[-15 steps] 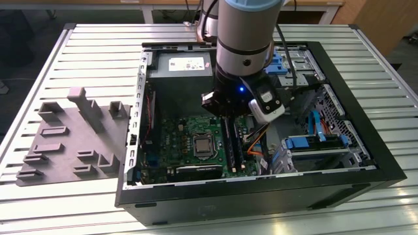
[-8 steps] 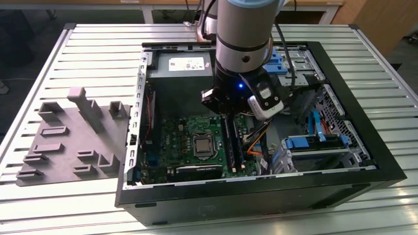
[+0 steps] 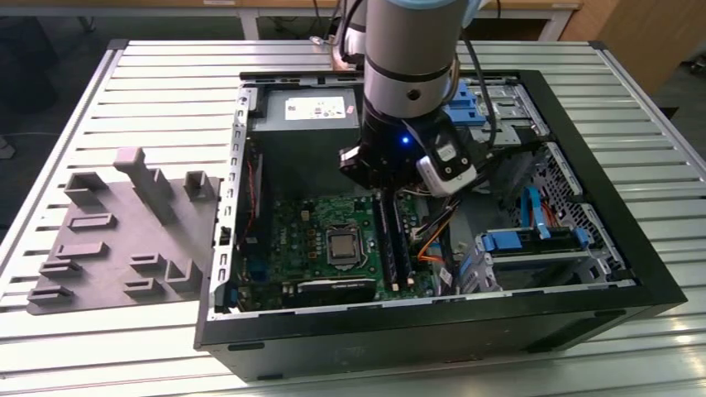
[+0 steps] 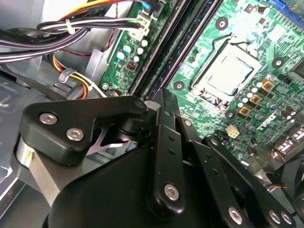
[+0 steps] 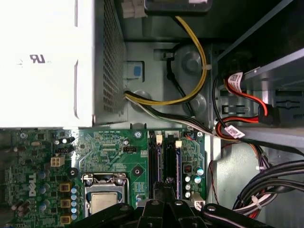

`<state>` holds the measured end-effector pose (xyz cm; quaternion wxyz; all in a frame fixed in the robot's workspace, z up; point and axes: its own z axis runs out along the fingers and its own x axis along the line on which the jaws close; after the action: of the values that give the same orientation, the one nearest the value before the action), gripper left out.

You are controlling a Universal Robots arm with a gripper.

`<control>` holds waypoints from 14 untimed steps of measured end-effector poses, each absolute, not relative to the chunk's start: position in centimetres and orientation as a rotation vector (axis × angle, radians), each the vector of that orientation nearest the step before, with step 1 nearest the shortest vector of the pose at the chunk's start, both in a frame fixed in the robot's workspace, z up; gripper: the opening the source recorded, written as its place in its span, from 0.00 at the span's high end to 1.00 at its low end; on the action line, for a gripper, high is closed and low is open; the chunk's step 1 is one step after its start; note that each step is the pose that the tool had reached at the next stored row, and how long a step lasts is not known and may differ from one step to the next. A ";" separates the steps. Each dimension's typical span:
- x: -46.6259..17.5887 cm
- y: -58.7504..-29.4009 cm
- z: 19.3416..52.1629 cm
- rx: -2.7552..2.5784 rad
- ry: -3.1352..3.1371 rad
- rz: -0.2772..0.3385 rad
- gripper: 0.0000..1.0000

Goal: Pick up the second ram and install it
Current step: 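Press down the second ram until it locks into place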

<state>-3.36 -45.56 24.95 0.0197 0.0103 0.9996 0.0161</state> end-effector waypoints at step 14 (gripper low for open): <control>-3.4 -44.3 24.9 0.032 3.102 0.051 0.89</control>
<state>-3.36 -44.25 24.86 0.0197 0.0103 0.9996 0.0164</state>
